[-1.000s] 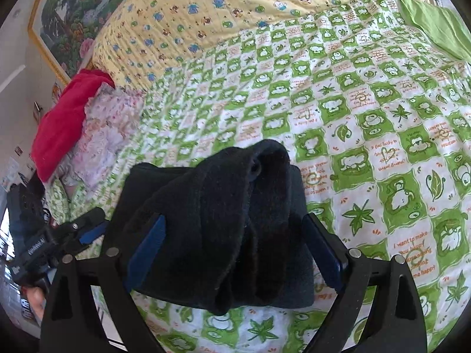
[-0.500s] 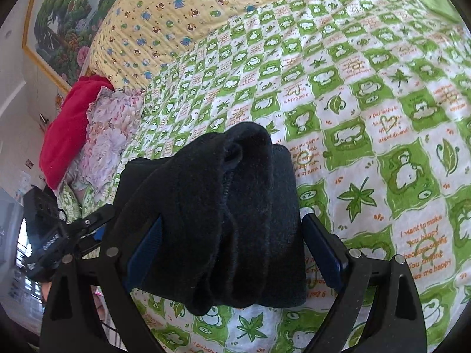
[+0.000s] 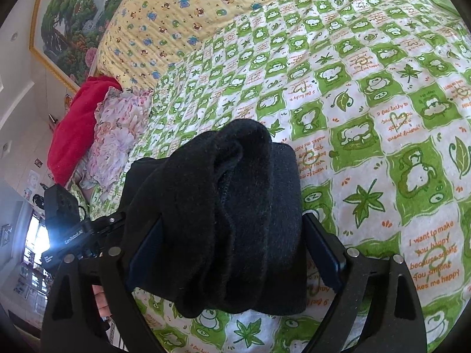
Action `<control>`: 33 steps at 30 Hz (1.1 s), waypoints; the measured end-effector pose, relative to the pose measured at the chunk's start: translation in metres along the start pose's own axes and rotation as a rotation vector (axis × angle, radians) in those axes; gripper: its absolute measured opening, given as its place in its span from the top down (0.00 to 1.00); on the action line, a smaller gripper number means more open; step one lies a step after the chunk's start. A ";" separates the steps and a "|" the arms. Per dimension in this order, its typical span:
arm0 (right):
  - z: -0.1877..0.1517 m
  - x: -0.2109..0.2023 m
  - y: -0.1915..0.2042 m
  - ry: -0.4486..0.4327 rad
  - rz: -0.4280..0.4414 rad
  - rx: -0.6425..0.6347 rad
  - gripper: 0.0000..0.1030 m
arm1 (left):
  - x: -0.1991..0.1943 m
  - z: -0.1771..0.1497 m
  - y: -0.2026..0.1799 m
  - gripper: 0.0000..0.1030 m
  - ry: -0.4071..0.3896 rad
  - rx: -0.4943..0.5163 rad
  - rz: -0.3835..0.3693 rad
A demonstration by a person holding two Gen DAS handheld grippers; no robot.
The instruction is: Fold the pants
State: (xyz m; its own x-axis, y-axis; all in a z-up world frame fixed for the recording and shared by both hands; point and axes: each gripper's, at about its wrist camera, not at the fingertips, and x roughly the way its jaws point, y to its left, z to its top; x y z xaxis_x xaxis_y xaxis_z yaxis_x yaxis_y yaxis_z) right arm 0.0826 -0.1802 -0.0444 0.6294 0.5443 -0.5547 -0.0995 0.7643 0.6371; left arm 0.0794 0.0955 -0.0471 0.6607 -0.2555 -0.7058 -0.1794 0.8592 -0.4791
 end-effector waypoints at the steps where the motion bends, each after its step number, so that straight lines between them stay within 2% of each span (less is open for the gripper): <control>1: 0.000 0.000 0.000 0.000 0.001 0.000 0.15 | 0.000 0.000 0.000 0.36 -0.002 0.001 0.001; 8: -0.001 -0.001 0.001 0.007 0.028 -0.013 0.33 | -0.004 -0.001 -0.006 0.43 -0.013 0.008 0.019; 17: 0.001 -0.012 0.018 -0.010 0.054 -0.038 0.46 | -0.026 0.001 -0.020 0.56 -0.058 0.043 0.045; 25: 0.008 -0.015 0.041 -0.017 0.101 -0.085 0.48 | -0.059 0.003 -0.026 0.57 -0.130 0.069 0.091; 33: 0.020 0.003 0.075 -0.018 0.160 -0.149 0.49 | -0.094 0.013 -0.012 0.57 -0.213 0.055 0.155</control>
State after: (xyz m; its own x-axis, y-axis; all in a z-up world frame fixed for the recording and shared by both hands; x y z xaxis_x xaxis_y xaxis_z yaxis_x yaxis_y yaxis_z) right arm 0.0925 -0.1278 0.0126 0.6095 0.6579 -0.4422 -0.3118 0.7119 0.6293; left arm 0.0289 0.1156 0.0322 0.7681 -0.0252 -0.6398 -0.2540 0.9052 -0.3406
